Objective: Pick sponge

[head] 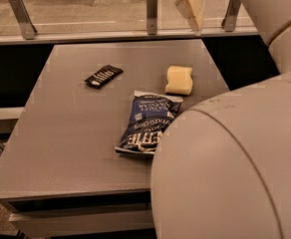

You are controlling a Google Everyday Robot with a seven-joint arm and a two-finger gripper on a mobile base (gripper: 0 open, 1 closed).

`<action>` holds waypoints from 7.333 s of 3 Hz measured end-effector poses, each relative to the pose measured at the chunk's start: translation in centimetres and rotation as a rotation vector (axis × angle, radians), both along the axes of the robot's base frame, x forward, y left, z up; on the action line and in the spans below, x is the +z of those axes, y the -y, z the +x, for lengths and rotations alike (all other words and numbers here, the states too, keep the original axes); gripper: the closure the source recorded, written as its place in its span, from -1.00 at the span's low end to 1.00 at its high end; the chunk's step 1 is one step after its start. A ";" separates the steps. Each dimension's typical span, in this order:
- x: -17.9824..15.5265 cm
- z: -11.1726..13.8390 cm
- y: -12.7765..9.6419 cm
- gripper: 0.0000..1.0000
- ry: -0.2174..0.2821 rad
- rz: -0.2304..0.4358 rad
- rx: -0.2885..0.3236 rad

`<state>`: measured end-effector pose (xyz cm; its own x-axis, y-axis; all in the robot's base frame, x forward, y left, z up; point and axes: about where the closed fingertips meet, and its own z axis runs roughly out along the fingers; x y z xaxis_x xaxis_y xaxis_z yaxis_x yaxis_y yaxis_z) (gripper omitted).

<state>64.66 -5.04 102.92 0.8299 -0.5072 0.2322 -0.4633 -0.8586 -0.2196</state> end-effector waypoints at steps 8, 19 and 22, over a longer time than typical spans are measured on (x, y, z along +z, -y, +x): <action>-13.5 -3.8 4.9 -1.00 -0.296 -0.126 0.288; -13.2 -1.3 4.0 1.00 -0.293 -0.065 0.294; -6.6 -1.7 2.8 1.00 -0.165 -0.057 0.318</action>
Offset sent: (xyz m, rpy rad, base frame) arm -0.0163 -0.0948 -0.0767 -0.1640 0.2673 0.0249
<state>62.99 -7.80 96.34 0.9729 -0.2074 0.1018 -0.1960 -0.9742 -0.1120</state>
